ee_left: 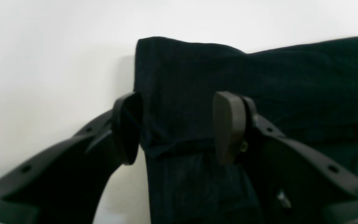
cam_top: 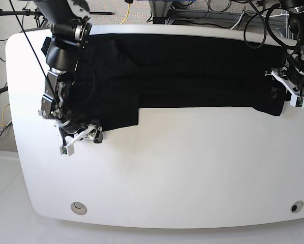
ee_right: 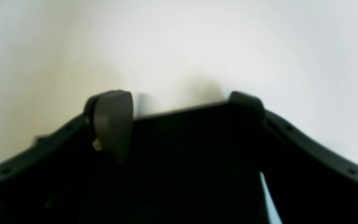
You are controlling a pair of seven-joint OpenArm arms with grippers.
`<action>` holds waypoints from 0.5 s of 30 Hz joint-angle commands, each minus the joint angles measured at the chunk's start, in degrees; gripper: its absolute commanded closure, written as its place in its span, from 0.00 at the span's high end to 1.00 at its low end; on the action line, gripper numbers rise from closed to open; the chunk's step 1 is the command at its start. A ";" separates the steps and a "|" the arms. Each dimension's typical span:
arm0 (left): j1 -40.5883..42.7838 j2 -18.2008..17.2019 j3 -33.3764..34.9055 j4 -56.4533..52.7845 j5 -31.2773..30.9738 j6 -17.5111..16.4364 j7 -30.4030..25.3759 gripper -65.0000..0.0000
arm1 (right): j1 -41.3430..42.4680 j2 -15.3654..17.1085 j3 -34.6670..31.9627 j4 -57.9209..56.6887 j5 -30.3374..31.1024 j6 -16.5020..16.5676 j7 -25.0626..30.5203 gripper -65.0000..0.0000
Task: Fold the T-shirt properly
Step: 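Adjust the right gripper's hold on the folded shirt edge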
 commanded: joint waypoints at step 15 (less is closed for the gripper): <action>-0.44 -0.90 -0.68 1.37 -0.77 -0.10 -1.11 0.52 | 3.52 3.93 0.20 -8.42 -0.07 3.62 1.48 0.57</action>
